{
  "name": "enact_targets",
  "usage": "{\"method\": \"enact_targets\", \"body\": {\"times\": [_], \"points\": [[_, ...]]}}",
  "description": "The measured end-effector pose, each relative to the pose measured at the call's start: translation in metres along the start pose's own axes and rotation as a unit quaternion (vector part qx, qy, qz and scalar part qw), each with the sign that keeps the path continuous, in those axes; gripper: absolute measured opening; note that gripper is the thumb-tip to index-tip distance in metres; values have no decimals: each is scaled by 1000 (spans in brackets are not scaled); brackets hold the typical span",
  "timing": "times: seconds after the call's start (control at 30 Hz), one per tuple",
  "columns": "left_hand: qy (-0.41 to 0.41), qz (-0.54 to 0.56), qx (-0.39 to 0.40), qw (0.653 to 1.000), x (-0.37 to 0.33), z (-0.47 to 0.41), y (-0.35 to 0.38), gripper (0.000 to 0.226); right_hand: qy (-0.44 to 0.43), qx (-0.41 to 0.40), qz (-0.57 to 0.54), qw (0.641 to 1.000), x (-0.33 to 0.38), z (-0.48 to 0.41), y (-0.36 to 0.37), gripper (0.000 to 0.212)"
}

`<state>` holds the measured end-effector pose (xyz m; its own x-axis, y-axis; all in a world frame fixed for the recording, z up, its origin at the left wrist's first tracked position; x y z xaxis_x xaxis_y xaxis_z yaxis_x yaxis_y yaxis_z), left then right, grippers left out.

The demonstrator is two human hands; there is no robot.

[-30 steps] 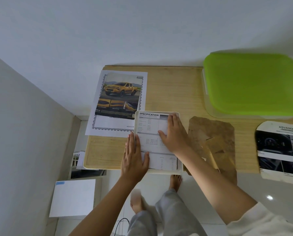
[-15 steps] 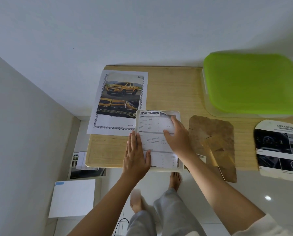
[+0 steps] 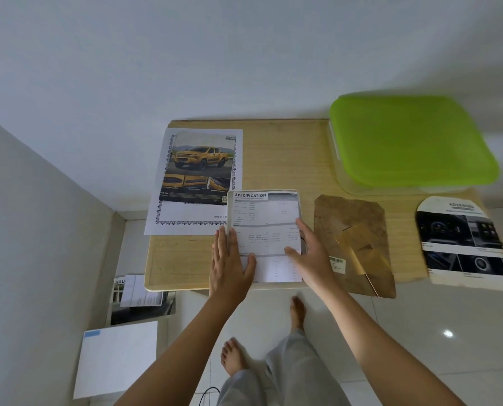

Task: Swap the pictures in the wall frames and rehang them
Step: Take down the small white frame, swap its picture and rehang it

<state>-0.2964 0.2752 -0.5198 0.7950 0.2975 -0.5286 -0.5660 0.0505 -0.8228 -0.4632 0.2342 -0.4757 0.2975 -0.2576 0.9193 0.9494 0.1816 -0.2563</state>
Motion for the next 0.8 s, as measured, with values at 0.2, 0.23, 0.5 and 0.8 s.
{"method": "enact_targets", "body": {"times": [0.2,0.23,0.5,0.8], "points": [[-7,36,-11,999,-11,-1,-15,61,-36,16,-75,996,14,4,-8,66],[-8,54,-11,998,-13,-1,-15,60,-48,20,-91,994,17,4,-10,67],[-24,323,29,946,-91,4,-13,53,-88,22,-162,983,47,19,-89,105],[1,375,106,921,-252,29,79,50,-33,-142,-44,988,-25,60,-280,61]]}}
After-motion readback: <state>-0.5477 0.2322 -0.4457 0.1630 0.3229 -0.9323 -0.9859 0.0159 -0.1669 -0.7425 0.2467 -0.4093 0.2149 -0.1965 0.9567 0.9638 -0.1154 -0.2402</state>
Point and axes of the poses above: each hand's wrist, its own z-axis away from the middle knuckle, its own y-axis out of the palm, x = y × z, the point moved 2 cm from there along -z, towards the middle knuckle, and after that the axes turned 3 degrees about -y, right-handed, at the moved point
